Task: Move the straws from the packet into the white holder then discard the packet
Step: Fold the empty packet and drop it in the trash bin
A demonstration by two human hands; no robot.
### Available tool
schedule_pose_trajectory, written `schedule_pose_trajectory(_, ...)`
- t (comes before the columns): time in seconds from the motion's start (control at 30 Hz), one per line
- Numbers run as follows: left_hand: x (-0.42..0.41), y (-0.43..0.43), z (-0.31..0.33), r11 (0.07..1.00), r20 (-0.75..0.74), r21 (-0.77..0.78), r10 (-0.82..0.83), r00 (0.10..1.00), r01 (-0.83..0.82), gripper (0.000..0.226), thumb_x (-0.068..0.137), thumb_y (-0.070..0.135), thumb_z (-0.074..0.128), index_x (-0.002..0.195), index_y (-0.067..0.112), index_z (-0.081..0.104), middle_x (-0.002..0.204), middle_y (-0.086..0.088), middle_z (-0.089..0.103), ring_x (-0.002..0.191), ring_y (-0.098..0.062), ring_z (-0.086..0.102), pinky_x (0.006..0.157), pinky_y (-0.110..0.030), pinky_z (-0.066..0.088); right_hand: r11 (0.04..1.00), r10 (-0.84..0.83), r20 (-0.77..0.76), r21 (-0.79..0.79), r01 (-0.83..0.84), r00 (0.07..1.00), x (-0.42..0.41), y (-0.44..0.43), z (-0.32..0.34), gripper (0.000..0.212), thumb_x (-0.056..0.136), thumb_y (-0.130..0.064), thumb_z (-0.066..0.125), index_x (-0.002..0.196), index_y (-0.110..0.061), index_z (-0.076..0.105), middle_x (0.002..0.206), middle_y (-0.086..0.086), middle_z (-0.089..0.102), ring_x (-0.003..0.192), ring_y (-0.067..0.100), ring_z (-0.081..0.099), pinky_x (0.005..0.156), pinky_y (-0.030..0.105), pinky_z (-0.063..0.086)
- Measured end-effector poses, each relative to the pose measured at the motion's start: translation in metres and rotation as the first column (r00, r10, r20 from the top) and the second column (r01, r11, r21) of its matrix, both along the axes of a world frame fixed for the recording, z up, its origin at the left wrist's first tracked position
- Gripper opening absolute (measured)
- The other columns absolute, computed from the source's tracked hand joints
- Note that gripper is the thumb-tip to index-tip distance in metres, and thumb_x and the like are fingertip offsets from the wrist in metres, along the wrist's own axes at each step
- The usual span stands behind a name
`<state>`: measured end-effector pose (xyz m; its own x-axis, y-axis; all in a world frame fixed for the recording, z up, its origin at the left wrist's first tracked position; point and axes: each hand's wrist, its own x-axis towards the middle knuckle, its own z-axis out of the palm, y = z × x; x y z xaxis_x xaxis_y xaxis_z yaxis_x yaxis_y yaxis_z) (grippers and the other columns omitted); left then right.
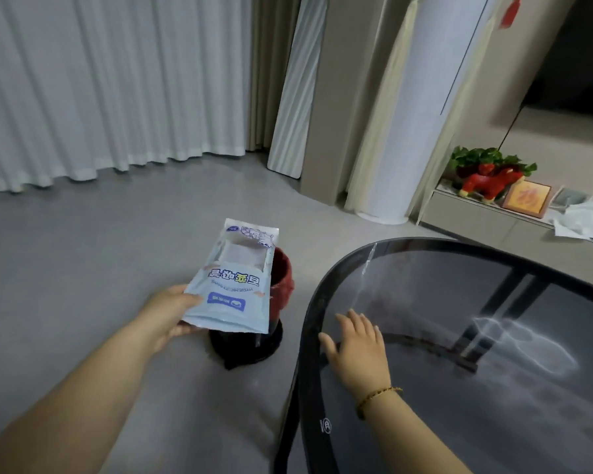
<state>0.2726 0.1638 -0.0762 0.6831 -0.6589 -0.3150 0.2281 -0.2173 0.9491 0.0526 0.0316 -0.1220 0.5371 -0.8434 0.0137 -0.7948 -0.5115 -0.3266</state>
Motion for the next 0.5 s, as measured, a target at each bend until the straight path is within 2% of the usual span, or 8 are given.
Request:
schedule_pose_trajectory(0.1, 0.030, -0.009, 0.014, 0.990, 0.075, 0.138, 0.013, 0.997, -0.024, 0.024, 0.085, -0.004, 0.043, 0.067, 0.009, 0.050, 0.058, -0.009, 0.053, 0.030, -0.006, 0.053, 0.027, -0.011, 0.038, 0.999, 0.029, -0.049, -0.018, -0.030, 0.998, 0.004, -0.003, -0.002, 0.058, 0.093, -0.048, 0.027, 0.142, -0.020, 0.019, 0.156, 0.003, 0.011, 0.144, 0.019, 0.004, 0.117, 0.038, 0.001)
schedule_pose_trajectory(0.2, 0.049, -0.020, 0.022, 0.966, 0.160, 0.259, -0.019, 0.987, -0.023, 0.024, 0.082, -0.004, 0.044, 0.062, 0.006, 0.049, 0.030, -0.002, 0.052, 0.021, -0.004, 0.045, 0.026, -0.009, 0.034, 0.999, 0.037, -0.062, -0.017, -0.038, 0.997, 0.004, -0.004, -0.004, 0.057, 0.093, -0.047, 0.026, 0.143, -0.020, 0.018, 0.157, 0.004, 0.008, 0.144, 0.020, 0.002, 0.117, 0.038, 0.000)
schedule_pose_trajectory(0.23, 0.052, -0.023, 0.024, 0.956, 0.182, 0.293, -0.036, 0.983, -0.019, 0.023, 0.082, -0.004, 0.044, 0.061, 0.005, 0.048, 0.030, -0.002, 0.053, 0.021, -0.004, 0.046, 0.026, -0.008, 0.033, 0.999, 0.038, -0.062, -0.016, -0.039, 0.997, 0.004, -0.004, -0.004, 0.057, 0.093, -0.047, 0.026, 0.143, -0.020, 0.018, 0.157, 0.004, 0.008, 0.144, 0.020, 0.002, 0.117, 0.038, 0.000)
schedule_pose_trajectory(0.33, 0.058, -0.038, 0.024, 0.946, 0.211, 0.323, -0.035, 0.977, -0.036, 0.023, 0.083, -0.002, 0.044, 0.061, 0.006, 0.046, 0.053, -0.010, 0.053, 0.021, -0.005, 0.046, 0.025, -0.007, 0.030, 0.999, 0.037, -0.055, -0.010, -0.038, 0.998, 0.005, -0.002, -0.002, 0.056, 0.094, -0.046, 0.025, 0.143, -0.021, 0.017, 0.157, 0.003, 0.007, 0.144, 0.019, 0.001, 0.117, 0.038, -0.001)
schedule_pose_trajectory(0.37, 0.059, -0.045, 0.022, 0.948, 0.200, 0.315, -0.024, 0.980, -0.041, 0.024, 0.083, -0.001, 0.044, 0.060, 0.007, 0.045, 0.052, -0.010, 0.053, 0.021, -0.005, 0.046, 0.025, -0.007, 0.030, 0.999, 0.038, -0.055, -0.005, -0.039, 0.998, 0.005, -0.002, -0.002, 0.056, 0.094, -0.046, 0.025, 0.143, -0.022, 0.017, 0.157, 0.003, 0.006, 0.144, 0.019, 0.000, 0.117, 0.038, -0.001)
schedule_pose_trajectory(0.47, 0.057, -0.066, 0.008, 0.960, 0.111, 0.275, 0.027, 0.993, -0.057, 0.024, 0.084, 0.003, 0.045, 0.061, 0.008, 0.047, 0.033, -0.003, 0.054, 0.021, -0.006, 0.047, 0.025, -0.010, 0.035, 0.999, 0.036, -0.048, -0.008, -0.037, 0.998, 0.005, -0.004, -0.003, 0.056, 0.094, -0.047, 0.025, 0.143, -0.022, 0.016, 0.157, 0.003, 0.005, 0.144, 0.019, -0.001, 0.117, 0.038, -0.002)
schedule_pose_trajectory(0.5, 0.055, -0.073, 0.003, 0.966, 0.072, 0.252, 0.046, 0.996, -0.062, 0.020, 0.085, 0.004, 0.046, 0.066, 0.007, 0.050, 0.040, -0.005, 0.058, 0.024, -0.007, 0.050, 0.027, -0.012, 0.039, 0.999, 0.035, -0.045, -0.008, -0.036, 0.998, 0.006, -0.004, -0.003, 0.056, 0.093, -0.047, 0.025, 0.143, -0.022, 0.016, 0.157, 0.003, 0.005, 0.144, 0.019, -0.001, 0.117, 0.038, -0.002)
